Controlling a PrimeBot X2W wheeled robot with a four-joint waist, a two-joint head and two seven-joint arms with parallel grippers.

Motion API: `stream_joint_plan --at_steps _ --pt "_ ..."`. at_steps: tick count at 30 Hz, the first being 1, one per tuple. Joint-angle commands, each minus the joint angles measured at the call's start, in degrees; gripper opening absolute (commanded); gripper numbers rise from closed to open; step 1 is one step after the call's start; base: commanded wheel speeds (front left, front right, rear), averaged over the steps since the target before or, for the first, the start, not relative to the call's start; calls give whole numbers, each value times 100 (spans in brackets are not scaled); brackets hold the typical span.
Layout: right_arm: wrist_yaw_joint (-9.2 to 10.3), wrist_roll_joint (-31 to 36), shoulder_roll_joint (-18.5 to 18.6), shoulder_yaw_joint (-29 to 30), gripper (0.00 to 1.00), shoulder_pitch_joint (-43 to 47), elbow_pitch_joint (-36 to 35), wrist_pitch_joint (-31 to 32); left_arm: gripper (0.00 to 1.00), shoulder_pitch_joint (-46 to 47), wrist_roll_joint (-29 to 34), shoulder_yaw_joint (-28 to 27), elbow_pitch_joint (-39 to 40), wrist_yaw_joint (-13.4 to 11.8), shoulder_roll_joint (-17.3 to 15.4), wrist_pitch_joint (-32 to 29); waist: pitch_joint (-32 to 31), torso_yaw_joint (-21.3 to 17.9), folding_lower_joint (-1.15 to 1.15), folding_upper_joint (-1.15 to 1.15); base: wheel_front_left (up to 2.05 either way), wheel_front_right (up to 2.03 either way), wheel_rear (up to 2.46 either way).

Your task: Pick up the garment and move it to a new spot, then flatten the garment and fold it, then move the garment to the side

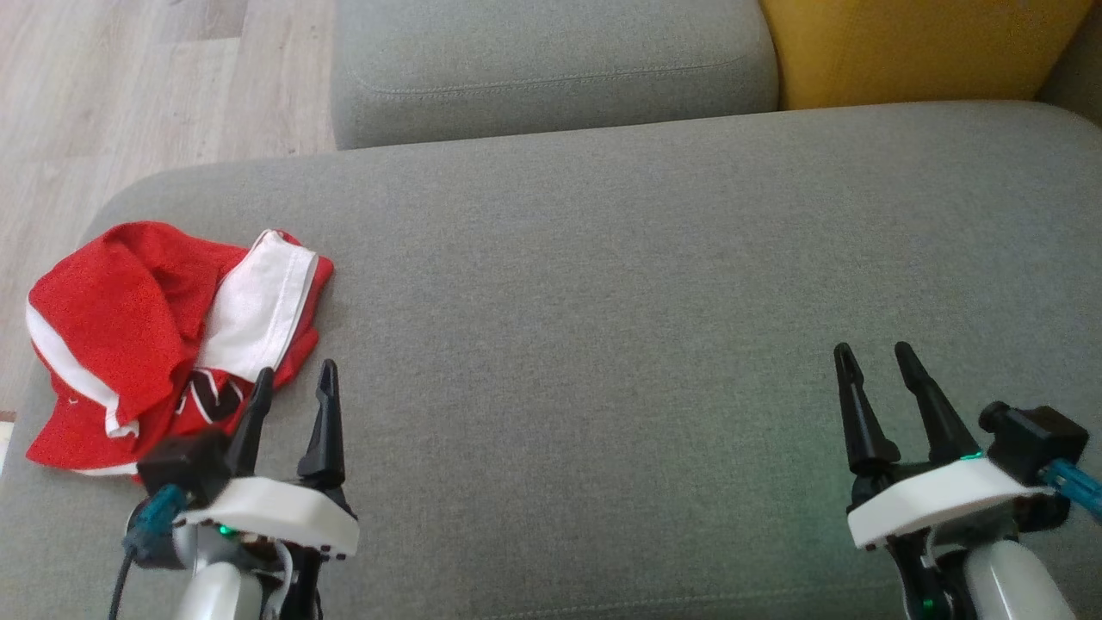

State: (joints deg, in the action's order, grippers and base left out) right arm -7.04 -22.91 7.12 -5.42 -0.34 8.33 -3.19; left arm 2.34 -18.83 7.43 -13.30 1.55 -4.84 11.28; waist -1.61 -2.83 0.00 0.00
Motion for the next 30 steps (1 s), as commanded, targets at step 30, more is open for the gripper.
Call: stream_joint_plan --at_steps 30 --pt "-45 944 -177 14 100 -117 -32 -308 100 134 1041 -165 -144 -159 -49 372 42 21 0 0 0 0 0"
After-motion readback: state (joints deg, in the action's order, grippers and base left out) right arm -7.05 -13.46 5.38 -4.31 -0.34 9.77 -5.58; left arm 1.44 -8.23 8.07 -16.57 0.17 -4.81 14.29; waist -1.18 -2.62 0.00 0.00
